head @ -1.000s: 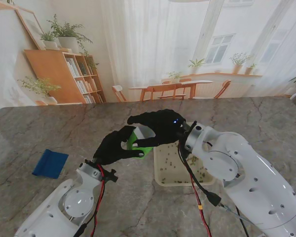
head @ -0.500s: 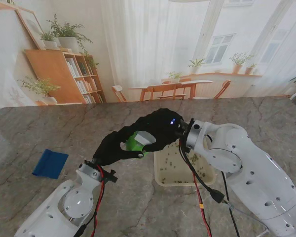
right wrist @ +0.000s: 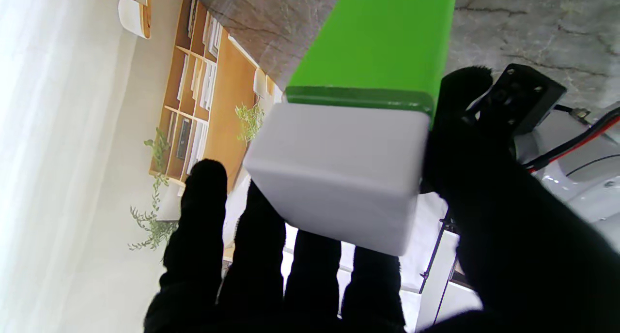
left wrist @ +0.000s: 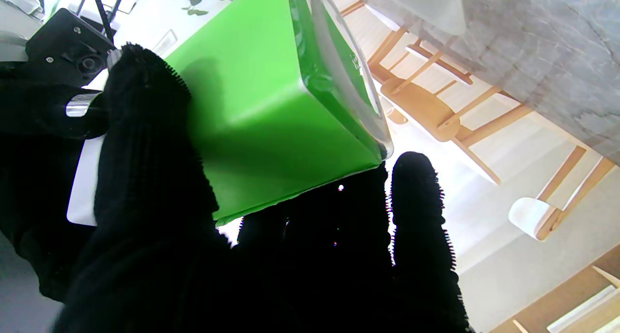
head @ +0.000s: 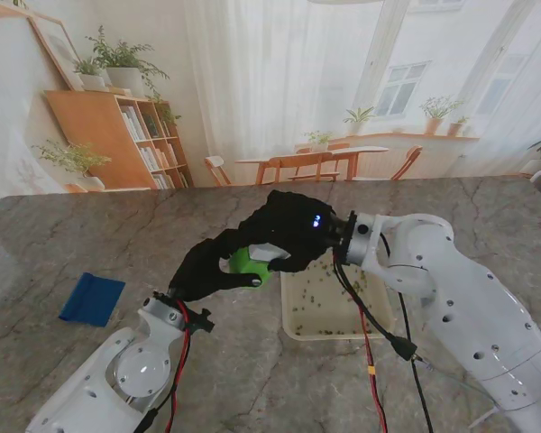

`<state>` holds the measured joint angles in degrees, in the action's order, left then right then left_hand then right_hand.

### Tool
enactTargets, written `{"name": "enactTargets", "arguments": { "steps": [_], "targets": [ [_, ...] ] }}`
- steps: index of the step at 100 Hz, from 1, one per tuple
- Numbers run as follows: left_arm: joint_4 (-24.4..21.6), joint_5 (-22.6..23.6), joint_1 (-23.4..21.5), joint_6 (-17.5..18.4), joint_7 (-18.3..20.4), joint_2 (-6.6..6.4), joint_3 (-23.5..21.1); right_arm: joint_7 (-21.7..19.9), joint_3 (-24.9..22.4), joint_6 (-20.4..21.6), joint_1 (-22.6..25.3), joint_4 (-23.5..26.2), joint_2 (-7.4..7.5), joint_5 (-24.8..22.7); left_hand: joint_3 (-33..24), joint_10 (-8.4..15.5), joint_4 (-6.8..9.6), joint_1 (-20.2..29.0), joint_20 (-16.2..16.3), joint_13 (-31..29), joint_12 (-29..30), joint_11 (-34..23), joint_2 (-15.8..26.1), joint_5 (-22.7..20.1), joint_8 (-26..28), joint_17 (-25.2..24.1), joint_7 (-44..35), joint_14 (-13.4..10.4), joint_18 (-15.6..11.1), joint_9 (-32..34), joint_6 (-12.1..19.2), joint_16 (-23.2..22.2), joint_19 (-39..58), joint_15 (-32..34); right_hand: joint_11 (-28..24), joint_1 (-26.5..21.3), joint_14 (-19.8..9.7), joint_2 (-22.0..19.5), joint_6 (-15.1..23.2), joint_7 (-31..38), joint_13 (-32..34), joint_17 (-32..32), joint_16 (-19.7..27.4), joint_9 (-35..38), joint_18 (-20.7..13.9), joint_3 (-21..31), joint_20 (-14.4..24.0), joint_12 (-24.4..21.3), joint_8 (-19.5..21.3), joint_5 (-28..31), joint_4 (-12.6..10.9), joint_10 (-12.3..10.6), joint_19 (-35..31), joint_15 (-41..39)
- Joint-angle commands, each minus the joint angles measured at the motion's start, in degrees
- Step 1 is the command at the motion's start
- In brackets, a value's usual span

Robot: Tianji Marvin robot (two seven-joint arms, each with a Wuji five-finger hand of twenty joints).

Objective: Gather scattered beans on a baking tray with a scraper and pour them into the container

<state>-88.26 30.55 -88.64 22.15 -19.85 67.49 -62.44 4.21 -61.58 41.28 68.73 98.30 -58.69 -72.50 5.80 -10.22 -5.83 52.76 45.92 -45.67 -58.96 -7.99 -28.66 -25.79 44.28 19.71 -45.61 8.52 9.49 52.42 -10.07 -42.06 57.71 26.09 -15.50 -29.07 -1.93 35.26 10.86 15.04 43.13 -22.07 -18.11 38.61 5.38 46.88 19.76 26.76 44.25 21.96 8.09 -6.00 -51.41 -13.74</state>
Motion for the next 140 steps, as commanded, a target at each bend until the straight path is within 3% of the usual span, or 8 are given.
{"name": "enactTargets", "arguments": {
  "steps": [1, 13, 37, 47, 57, 79, 116, 140],
  "targets": [
    [-0.3, -0.1, -0.2, 0.1, 0.0, 0.22, 0.3, -1.6, -0.6, 0.4, -0.2, 0.0, 0.47, 0.8, -11.7, 11.3, 3.75, 18.0, 1.8, -0.6, -3.1, -7.9, 8.6, -4.5, 3.9, 0.2, -9.1, -2.2, 0.0, 6.3, 12.7, -0.5, -0.8, 0.5, 3.1, -0.2, -0.3, -3.4, -1.5, -3.7, -4.1, 5.0, 1.6, -3.2, 2.5, 6.4, -2.6, -2.3, -1.4, -2.5, -1.4, 2.1, -1.7, 1.8],
    [-0.3, -0.2, -0.2, 0.0, 0.1, 0.21, 0.3, -2.4, -1.6, 1.4, 0.5, 0.6, 0.37, 1.9, -11.7, 11.3, 3.73, 18.0, 1.8, -0.7, -3.1, -8.0, 8.5, -4.4, 3.9, 0.2, -9.1, -2.3, -0.1, 6.3, 12.7, -0.5, -0.7, 0.5, 6.6, 13.8, 5.9, -8.6, -7.2, -7.5, -13.8, 15.1, 2.6, -10.5, 5.2, 0.0, -4.8, -3.9, -2.9, -6.6, -1.5, 9.3, -0.8, 3.1],
    [-0.3, -0.1, -0.2, -0.1, 0.1, 0.21, 0.3, -4.8, -3.7, -1.3, 3.1, 2.0, -0.33, 7.3, -11.6, 11.3, 3.74, 18.0, 1.8, -0.6, -3.1, -8.0, 8.5, -4.4, 4.0, 0.2, -9.1, -2.2, 0.0, 6.2, 12.7, -0.5, -0.8, 0.5, 9.1, 20.5, 13.3, -25.5, -17.5, -12.3, -23.7, 24.0, 1.9, -20.4, 7.7, -18.6, -7.6, -4.5, -4.0, -13.5, -3.0, 18.0, -0.7, 2.1],
    [-0.2, -0.1, -0.1, -0.1, 0.0, 0.22, 0.3, -6.3, -4.6, -5.2, 4.9, 3.2, -0.61, 9.5, -11.6, 11.3, 3.74, 18.1, 1.9, -0.7, -3.1, -8.0, 8.5, -4.5, 4.0, 0.1, -9.1, -2.1, 0.0, 6.3, 12.6, -0.5, -0.8, 0.5, 8.5, 20.0, 12.9, -31.3, -20.0, -13.4, -20.0, 21.4, -1.5, -19.7, 9.1, -24.5, -4.8, -3.0, -3.2, -14.8, -4.1, 19.2, -0.9, 0.5],
    [-0.2, -0.1, -0.1, -0.1, 0.0, 0.22, 0.3, -9.0, -5.1, -10.2, 6.7, 4.8, -0.81, 12.3, -11.6, 11.3, 3.73, 18.1, 1.9, -0.7, -3.1, -8.0, 8.5, -4.4, 4.0, 0.2, -9.1, -2.2, 0.1, 6.3, 12.6, -0.5, -0.7, 0.5, 7.6, 20.7, 12.3, -33.6, -21.2, -12.0, -15.3, 16.5, -7.3, -16.8, 10.8, -26.4, 4.8, 0.2, -1.6, -14.9, -4.5, 19.6, -0.9, -3.3],
    [-0.2, -0.2, -0.1, -0.3, 0.1, 0.23, 0.3, -10.4, -5.2, -16.5, 8.3, 5.9, -1.14, 14.2, -11.5, 11.3, 3.73, 18.1, 1.9, -0.6, -3.2, -8.0, 8.5, -4.5, 4.0, 0.2, -9.1, -2.2, 0.1, 6.3, 12.7, -0.5, -0.7, 0.5, 1.7, 24.4, 9.3, -34.7, -24.3, -5.3, -8.6, 7.7, -18.1, -3.7, 11.5, -25.9, 15.7, 9.9, -0.8, -7.2, -4.7, 15.7, -4.3, -18.4],
    [-0.3, -0.4, -0.2, -0.5, 0.2, 0.23, 0.2, -10.8, -4.2, -14.7, 7.2, 4.4, -0.92, 13.9, -11.5, 11.2, 3.69, 18.2, 2.0, -0.6, -3.2, -8.0, 8.5, -4.5, 4.1, 0.1, -9.0, -2.1, 0.1, 6.3, 12.5, -0.6, -0.7, 0.6, -4.1, 25.2, 6.2, -28.7, -24.9, -0.5, -3.5, 3.1, -18.7, 3.0, 10.3, -20.9, 16.3, 16.3, 0.8, 0.1, -4.4, 12.1, -6.2, -22.1],
    [-0.4, -0.2, -0.3, -0.4, -0.1, 0.25, 0.1, -8.2, -3.5, -12.8, 6.2, 3.8, -0.7, 9.4, -11.4, 11.1, 3.67, 18.2, 2.0, -0.5, -3.2, -8.1, 8.6, -4.4, 4.1, 0.0, -9.0, -2.0, 0.1, 6.2, 12.4, -0.6, -0.7, 0.7, -9.0, 13.0, 0.8, -19.5, -17.4, 5.2, 2.6, -2.9, -16.5, 8.5, 7.1, -17.2, 14.2, 15.5, 4.4, 5.0, -4.6, 4.8, -8.8, -24.1]
  ]
}}
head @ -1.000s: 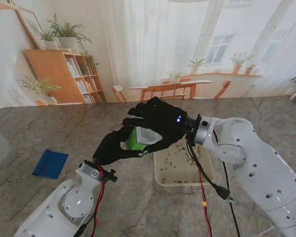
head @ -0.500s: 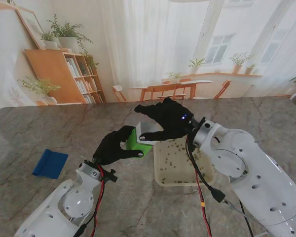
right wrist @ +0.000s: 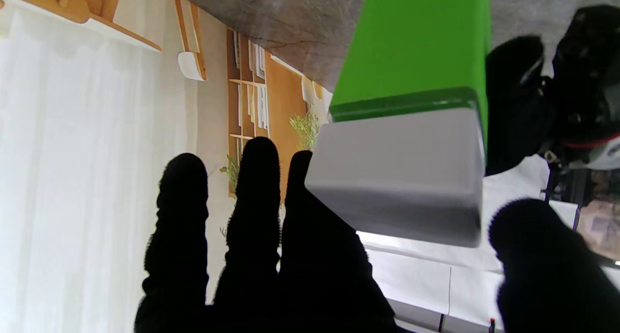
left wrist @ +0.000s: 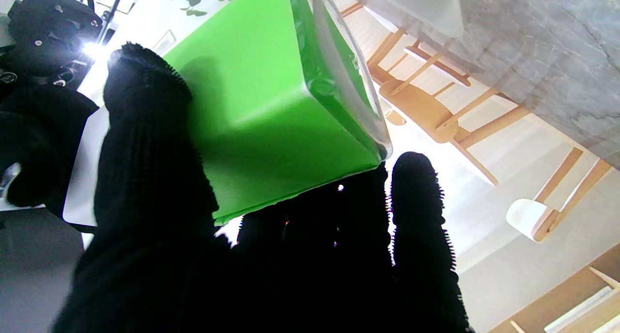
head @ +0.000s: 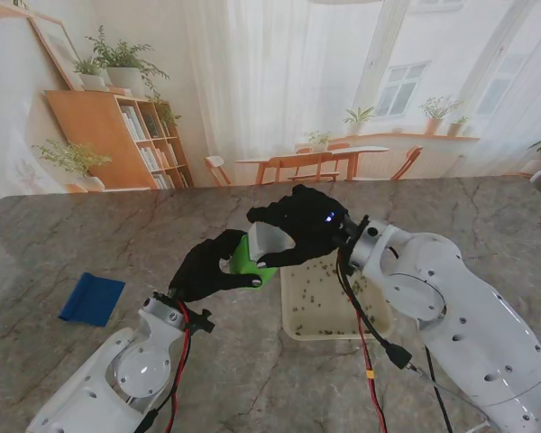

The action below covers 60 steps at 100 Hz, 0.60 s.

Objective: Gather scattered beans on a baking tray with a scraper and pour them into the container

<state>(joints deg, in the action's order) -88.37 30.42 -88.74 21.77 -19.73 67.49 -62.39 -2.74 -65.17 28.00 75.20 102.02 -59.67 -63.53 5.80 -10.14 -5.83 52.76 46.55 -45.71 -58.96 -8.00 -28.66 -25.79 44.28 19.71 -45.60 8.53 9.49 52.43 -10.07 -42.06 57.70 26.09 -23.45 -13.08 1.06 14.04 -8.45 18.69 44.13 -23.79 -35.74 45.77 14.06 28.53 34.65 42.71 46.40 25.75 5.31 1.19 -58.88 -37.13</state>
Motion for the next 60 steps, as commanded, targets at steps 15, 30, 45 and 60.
{"name": "enactTargets", "arguments": {
  "steps": [15, 30, 45, 60],
  "targets": [
    [-0.3, 0.1, -0.3, -0.1, -0.3, 0.24, 0.0, 3.5, 0.9, 1.3, -1.2, -1.4, 0.22, -2.6, -11.4, 11.2, 3.67, 18.1, 1.3, -0.5, -3.2, -8.0, 8.5, -4.4, 4.1, 0.0, -9.0, -2.1, 0.2, 6.2, 12.4, -0.6, -0.7, 0.7, -5.4, -12.7, -5.9, 5.8, 8.8, 5.3, 5.3, -4.2, 2.4, 4.4, -3.5, 0.2, -3.1, -2.2, 5.1, 3.4, -2.3, -8.0, -2.8, -2.3],
    [-0.3, 0.0, -0.3, -0.2, -0.3, 0.24, 0.0, 4.9, 1.0, 2.9, -2.0, -1.9, 0.45, -4.6, -11.4, 11.2, 3.69, 18.2, 1.3, -0.4, -3.2, -8.0, 8.7, -4.4, 4.2, -0.1, -9.0, -2.1, 0.2, 6.2, 12.4, -0.6, -0.8, 0.7, -4.0, -18.4, -7.3, 8.9, 15.0, 7.3, 7.0, -4.3, 6.6, 5.8, -4.2, 7.1, -6.4, -7.5, 5.0, 3.5, -2.3, -11.5, -2.2, 2.9],
    [-0.3, 0.1, -0.3, 0.0, -0.4, 0.24, 0.1, 7.6, 1.4, 4.9, -3.0, -2.8, 0.68, -6.9, -11.3, 11.2, 3.69, 18.2, 1.3, -0.5, -3.2, -8.1, 8.6, -4.4, 4.2, 0.0, -8.9, -2.2, 0.2, 6.2, 12.5, -0.6, -0.7, 0.7, 0.9, -23.2, -8.6, 16.9, 19.5, 8.8, 8.7, -4.1, 9.7, 8.2, -5.2, 18.1, -8.6, -4.6, 4.3, 2.6, 5.0, -14.3, -1.7, 8.4],
    [-0.3, 0.1, -0.3, 0.0, -0.4, 0.26, 0.1, 10.8, 2.2, 6.3, -4.1, -4.1, 0.81, -8.5, -11.3, 11.2, 3.7, 18.2, 1.3, -0.5, -3.3, -8.1, 8.7, -4.4, 4.2, 0.0, -9.0, -2.2, 0.2, 6.2, 12.5, -0.5, -0.8, 0.7, 4.2, -27.1, -10.4, 21.4, 23.3, 12.1, 10.0, -4.5, 9.9, 10.8, -6.6, 22.6, -10.7, -4.0, 3.7, 1.3, 7.8, -17.4, -1.7, 10.3]
  ]
}}
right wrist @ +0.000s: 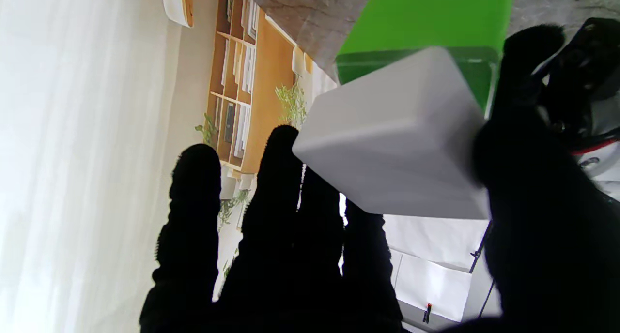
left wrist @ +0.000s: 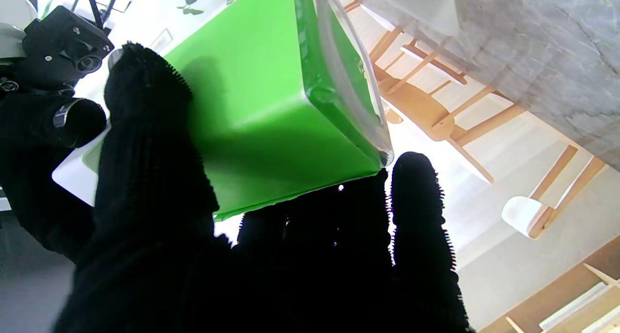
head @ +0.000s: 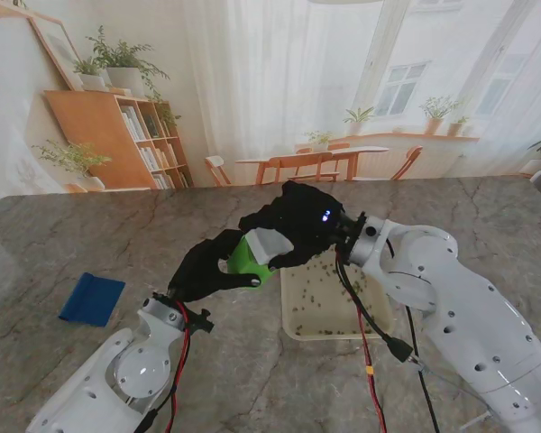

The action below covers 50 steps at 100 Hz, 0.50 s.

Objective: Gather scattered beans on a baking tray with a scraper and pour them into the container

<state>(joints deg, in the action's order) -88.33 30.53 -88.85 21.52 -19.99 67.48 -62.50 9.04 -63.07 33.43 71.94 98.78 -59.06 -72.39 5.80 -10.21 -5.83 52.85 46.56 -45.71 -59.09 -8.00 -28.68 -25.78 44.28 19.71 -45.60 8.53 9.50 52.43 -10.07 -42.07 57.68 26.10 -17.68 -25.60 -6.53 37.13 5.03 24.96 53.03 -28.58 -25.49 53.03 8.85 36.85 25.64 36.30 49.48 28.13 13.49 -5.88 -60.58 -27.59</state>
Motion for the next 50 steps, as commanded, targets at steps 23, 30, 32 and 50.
{"name": "enactTargets", "arguments": {
  "steps": [23, 30, 32, 50],
  "targets": [
    [-0.4, 0.0, -0.2, 0.3, -0.2, 0.28, 0.2, 3.2, 1.6, 2.0, -2.6, -2.5, 0.48, -2.0, -11.2, 11.2, 3.71, 18.2, 1.3, -0.4, -3.1, -8.1, 8.7, -4.4, 4.2, 0.0, -8.9, -2.2, 0.1, 6.2, 12.4, -0.6, -0.8, 0.7, -1.6, -18.1, -4.4, -0.7, 16.1, 15.9, 4.4, -0.8, -3.0, 7.2, -3.0, 16.5, -4.8, 1.7, -4.0, -1.6, 1.3, -14.5, -1.2, 3.6],
    [-0.5, 0.1, -0.3, 0.2, -0.2, 0.27, 0.2, 4.0, 1.9, 2.1, -3.0, -2.9, 0.44, -2.1, -11.2, 11.2, 3.71, 18.2, 1.3, -0.5, -3.1, -8.1, 8.7, -4.4, 4.2, 0.0, -8.9, -2.1, 0.2, 6.2, 12.4, -0.6, -0.7, 0.7, -2.1, -18.9, -4.9, -0.8, 17.5, 18.4, 5.5, -1.4, -3.2, 8.1, -3.5, 16.8, -5.4, 1.2, -5.8, -1.6, 1.5, -15.6, -1.6, 4.2],
    [-0.5, 0.1, -0.3, 0.2, -0.2, 0.27, 0.2, 4.2, 1.9, 2.2, -3.1, -2.9, 0.44, -2.1, -11.2, 11.3, 3.7, 18.1, 1.3, -0.5, -3.1, -8.1, 8.7, -4.4, 4.2, 0.0, -8.9, -2.2, 0.2, 6.1, 12.5, -0.6, -0.7, 0.7, -2.1, -19.0, -5.0, -0.9, 17.7, 18.7, 5.6, -1.5, -3.2, 8.3, -3.6, 16.8, -5.4, 1.2, -5.8, -1.4, 1.5, -15.8, -1.6, 4.3],
    [-0.4, 0.1, -0.2, 0.2, -0.3, 0.27, 0.2, 6.3, 2.7, 2.8, -3.9, -4.0, 0.32, -2.1, -11.2, 11.3, 3.73, 18.2, 1.3, -0.5, -3.1, -8.1, 8.7, -4.4, 4.2, 0.0, -8.9, -2.2, 0.1, 6.2, 12.5, -0.6, -0.7, 0.7, -5.0, -19.9, -7.0, -1.7, 21.3, 26.0, 9.2, -4.2, -4.5, 10.9, -5.5, 17.2, -6.8, 0.5, -13.6, 0.0, 1.6, -17.5, -1.8, 4.8]
  ]
}}
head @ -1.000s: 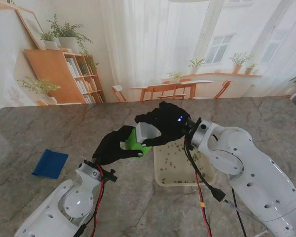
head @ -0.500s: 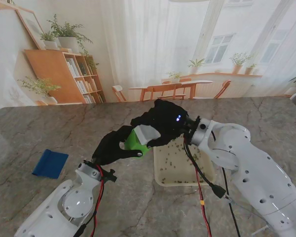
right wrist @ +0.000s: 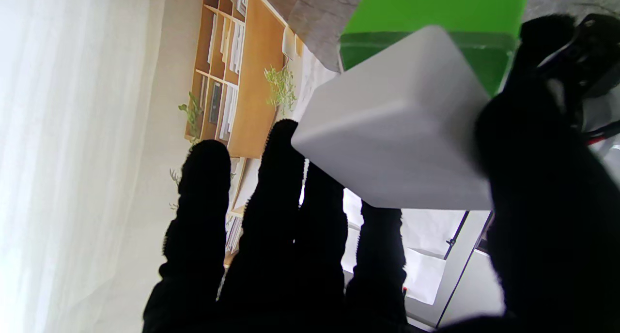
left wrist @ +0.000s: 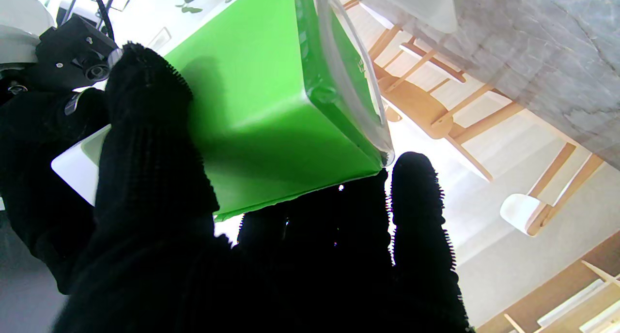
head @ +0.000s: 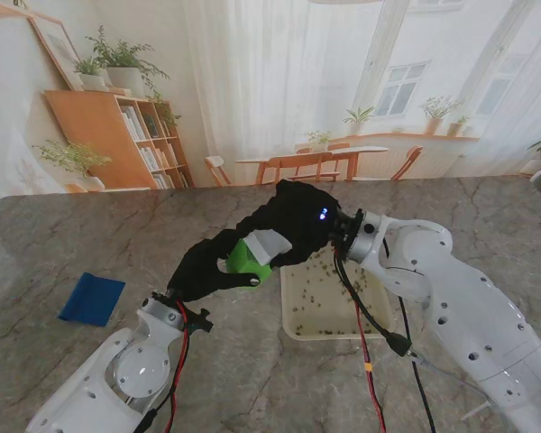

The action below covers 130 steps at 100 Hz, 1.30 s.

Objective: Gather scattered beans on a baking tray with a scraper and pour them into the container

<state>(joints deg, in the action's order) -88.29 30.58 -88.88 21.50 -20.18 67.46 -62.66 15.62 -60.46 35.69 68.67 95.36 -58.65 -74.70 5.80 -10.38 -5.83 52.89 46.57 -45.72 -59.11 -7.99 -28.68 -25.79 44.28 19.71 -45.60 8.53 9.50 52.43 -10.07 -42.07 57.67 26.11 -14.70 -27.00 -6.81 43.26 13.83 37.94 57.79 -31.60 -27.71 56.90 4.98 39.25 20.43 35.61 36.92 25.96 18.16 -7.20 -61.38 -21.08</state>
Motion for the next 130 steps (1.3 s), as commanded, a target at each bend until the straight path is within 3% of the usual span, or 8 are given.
{"name": "enactTargets", "arguments": {
  "steps": [1, 46, 56, 64, 82, 99, 110, 130],
  "targets": [
    [-0.4, 0.0, -0.2, 0.2, -0.1, 0.29, 0.3, -0.1, 0.1, 0.6, -0.7, -0.7, -0.12, 0.3, -11.2, 11.5, 3.73, 18.1, 1.3, -0.4, -3.1, -8.1, 8.7, -4.4, 4.2, 0.0, -8.9, -2.2, 0.1, 6.2, 12.5, -0.6, -0.7, 0.7, -8.1, -18.5, -6.7, -7.9, 12.7, 13.2, 4.5, -1.3, -2.3, 7.2, -1.6, 14.8, -1.6, 1.2, -1.2, 2.4, -3.1, -16.3, -1.0, -1.7],
    [-0.5, 0.0, -0.3, -0.1, 0.2, 0.24, 0.2, 2.0, -0.6, 2.2, -0.5, -1.5, -0.22, 0.6, -11.1, 11.4, 3.72, 18.1, 1.4, -0.5, -3.1, -8.1, 8.7, -4.4, 4.2, 0.0, -8.9, -2.1, 0.2, 6.2, 12.4, -0.6, -0.7, 0.7, -9.5, -18.1, -7.7, -9.0, 14.5, 16.3, 5.3, -1.4, -2.4, 7.4, -0.8, 14.4, -2.7, 0.4, -5.8, 2.4, -2.8, -16.8, 0.4, -1.4],
    [-0.5, 0.0, -0.2, 0.0, 0.1, 0.25, 0.2, 0.1, -1.3, 3.3, -0.1, -1.2, -0.21, 1.3, -11.1, 11.5, 3.73, 18.1, 1.3, -0.4, -3.1, -8.1, 8.8, -4.4, 4.2, 0.0, -8.9, -2.2, 0.2, 6.1, 12.4, -0.6, -0.7, 0.7, -4.7, -12.1, -5.0, -8.3, 8.7, 9.8, -0.4, 2.4, -0.6, 0.7, 1.3, 14.6, -2.2, 0.4, -5.7, -0.6, -3.2, -10.1, 1.8, -1.5],
    [-0.5, 0.0, -0.2, 0.0, 0.1, 0.24, 0.2, -2.1, -1.9, 4.4, 0.2, -0.8, -0.27, 2.4, -11.1, 11.5, 3.74, 18.2, 1.3, -0.4, -3.1, -8.1, 8.7, -4.4, 4.2, 0.0, -8.9, -2.2, 0.1, 6.2, 12.5, -0.6, -0.8, 0.7, -6.0, -2.4, -0.9, -12.3, 2.6, -0.6, -7.8, 8.6, 3.8, -10.0, 3.7, 16.3, -1.7, -7.1, -1.6, -3.9, -12.0, -3.6, 3.8, -0.8],
    [-0.5, -0.1, -0.2, -0.2, 0.3, 0.24, 0.2, -6.1, -3.3, 6.9, 0.7, 0.7, -0.03, 2.9, -11.1, 11.4, 3.73, 18.2, 1.3, -0.4, -3.1, -8.1, 8.8, -4.4, 4.2, -0.1, -8.9, -2.2, 0.2, 6.1, 12.3, -0.6, -0.8, 0.7, 1.2, 6.7, 8.5, -12.8, -6.8, -19.6, -22.7, 21.8, 6.6, -24.5, 6.6, 14.4, -4.2, -9.5, 1.8, -9.7, -12.5, 7.7, 4.4, 0.9],
    [-0.5, -0.1, -0.2, -0.3, 0.3, 0.22, 0.2, -10.2, -4.9, 8.6, 1.4, 1.8, -0.33, 6.4, -11.1, 11.3, 3.73, 18.2, 1.4, -0.4, -3.1, -8.1, 8.8, -4.4, 4.2, -0.1, -8.9, -2.1, 0.2, 6.2, 12.4, -0.6, -0.7, 0.7, 5.3, 15.0, 15.6, -22.6, -15.3, -30.1, -33.9, 30.5, 7.8, -34.9, 8.8, 1.3, -5.2, -10.7, 5.2, -15.3, -13.0, 16.7, 5.1, 1.5],
    [-0.5, -0.1, -0.2, -0.4, 0.3, 0.21, 0.2, -10.5, -5.5, 6.6, 2.5, 1.9, -1.0, 10.0, -11.1, 11.3, 3.74, 18.2, 1.4, -0.4, -3.1, -8.1, 8.7, -4.4, 4.2, -0.1, -8.9, -2.0, 0.3, 6.1, 12.4, -0.6, -0.7, 0.7, 6.1, 14.5, 16.2, -35.2, -18.2, -31.8, -33.4, 31.1, 6.4, -35.1, 9.9, -13.3, -4.1, -10.2, 6.4, -15.7, -14.3, 18.2, 5.4, 1.8],
    [-0.5, 0.0, -0.2, -0.3, 0.3, 0.2, 0.2, -15.4, -6.1, -3.3, 5.9, 5.8, -1.21, 12.7, -11.1, 11.4, 3.74, 18.1, 1.4, -0.4, -3.1, -8.1, 8.8, -4.4, 4.2, -0.1, -8.9, -2.1, 0.3, 6.2, 12.4, -0.6, -0.7, 0.8, 6.1, 13.9, 13.1, -47.9, -17.4, -29.8, -21.3, 17.3, -4.8, -28.1, 11.2, -24.1, 15.5, -8.6, 4.6, -11.0, -15.6, 16.9, 2.3, -8.5]
  ]
}}
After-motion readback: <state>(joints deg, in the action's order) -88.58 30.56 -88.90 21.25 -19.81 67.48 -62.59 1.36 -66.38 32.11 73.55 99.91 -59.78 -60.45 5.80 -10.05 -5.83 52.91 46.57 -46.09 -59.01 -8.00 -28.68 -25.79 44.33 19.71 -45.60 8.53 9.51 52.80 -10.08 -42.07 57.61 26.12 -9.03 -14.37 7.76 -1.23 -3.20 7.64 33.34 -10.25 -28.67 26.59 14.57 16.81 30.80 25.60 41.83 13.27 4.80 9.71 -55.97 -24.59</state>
